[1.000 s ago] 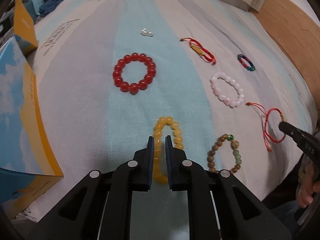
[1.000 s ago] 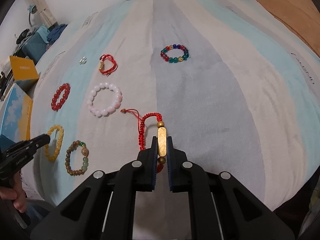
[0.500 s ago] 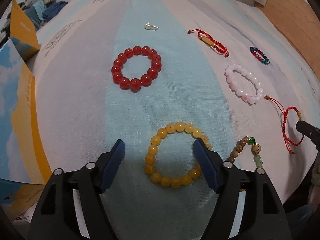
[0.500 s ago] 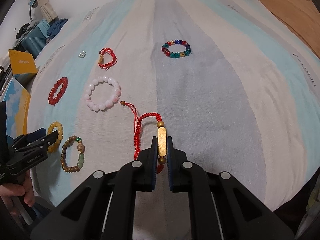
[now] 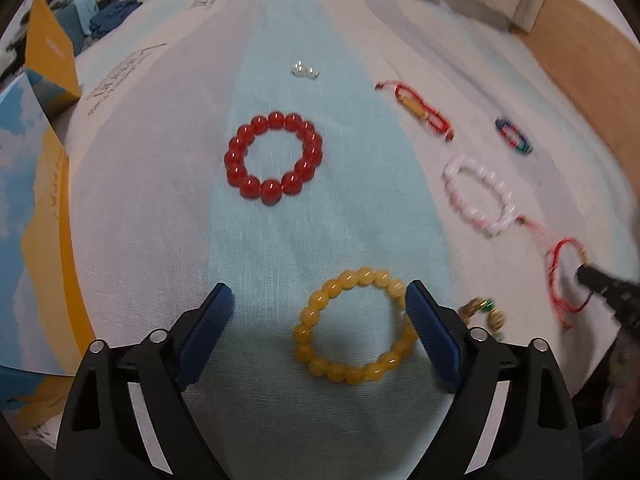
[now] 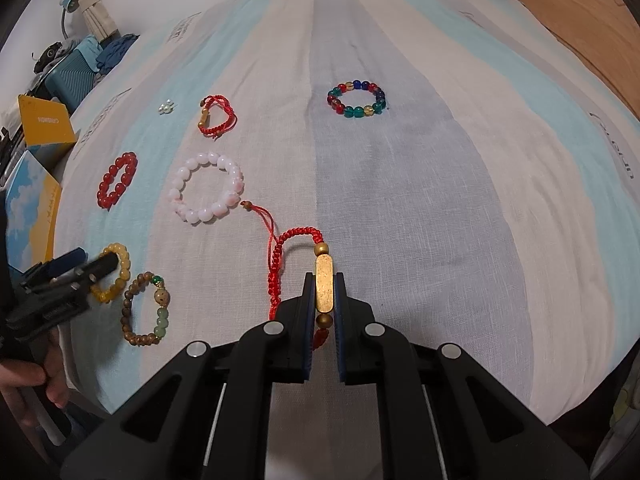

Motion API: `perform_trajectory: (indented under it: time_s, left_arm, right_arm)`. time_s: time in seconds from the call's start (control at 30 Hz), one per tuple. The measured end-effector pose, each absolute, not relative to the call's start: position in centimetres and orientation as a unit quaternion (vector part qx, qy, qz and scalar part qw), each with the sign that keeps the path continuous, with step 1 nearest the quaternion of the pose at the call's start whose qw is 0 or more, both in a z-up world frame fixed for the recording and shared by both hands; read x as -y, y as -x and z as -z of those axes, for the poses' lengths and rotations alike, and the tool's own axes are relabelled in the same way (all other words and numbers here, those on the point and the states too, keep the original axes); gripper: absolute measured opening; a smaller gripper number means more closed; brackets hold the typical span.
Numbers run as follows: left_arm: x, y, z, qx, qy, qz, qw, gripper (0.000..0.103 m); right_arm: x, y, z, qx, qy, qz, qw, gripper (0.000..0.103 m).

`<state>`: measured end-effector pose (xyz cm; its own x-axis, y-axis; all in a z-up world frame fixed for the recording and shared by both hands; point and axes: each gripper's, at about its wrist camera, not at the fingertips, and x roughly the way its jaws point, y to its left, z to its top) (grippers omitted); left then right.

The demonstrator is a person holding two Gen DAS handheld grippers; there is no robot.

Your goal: Organize jewelry

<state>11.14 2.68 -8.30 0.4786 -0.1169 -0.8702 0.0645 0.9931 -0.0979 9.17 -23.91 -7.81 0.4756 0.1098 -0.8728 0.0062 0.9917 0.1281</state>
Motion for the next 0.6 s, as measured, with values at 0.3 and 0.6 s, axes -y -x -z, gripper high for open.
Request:
perform_trajectory:
  time_s: [0.3,0.6]
  left_arm:
    - [-0.9,-11.1,9.9,-0.524,-0.02,0.048,0.85,0.087]
    - [-1.4,-11.0,9.2,-0.531,-0.024,0.057,0.845,0.018]
  right_arm:
    - [23.8,-9.1,7.9,-0.512,-0.056,-0.03,0.857,0.008]
    - [23.8,-9.3,7.8,-0.51,-0.056,-0.03,0.858,0.008]
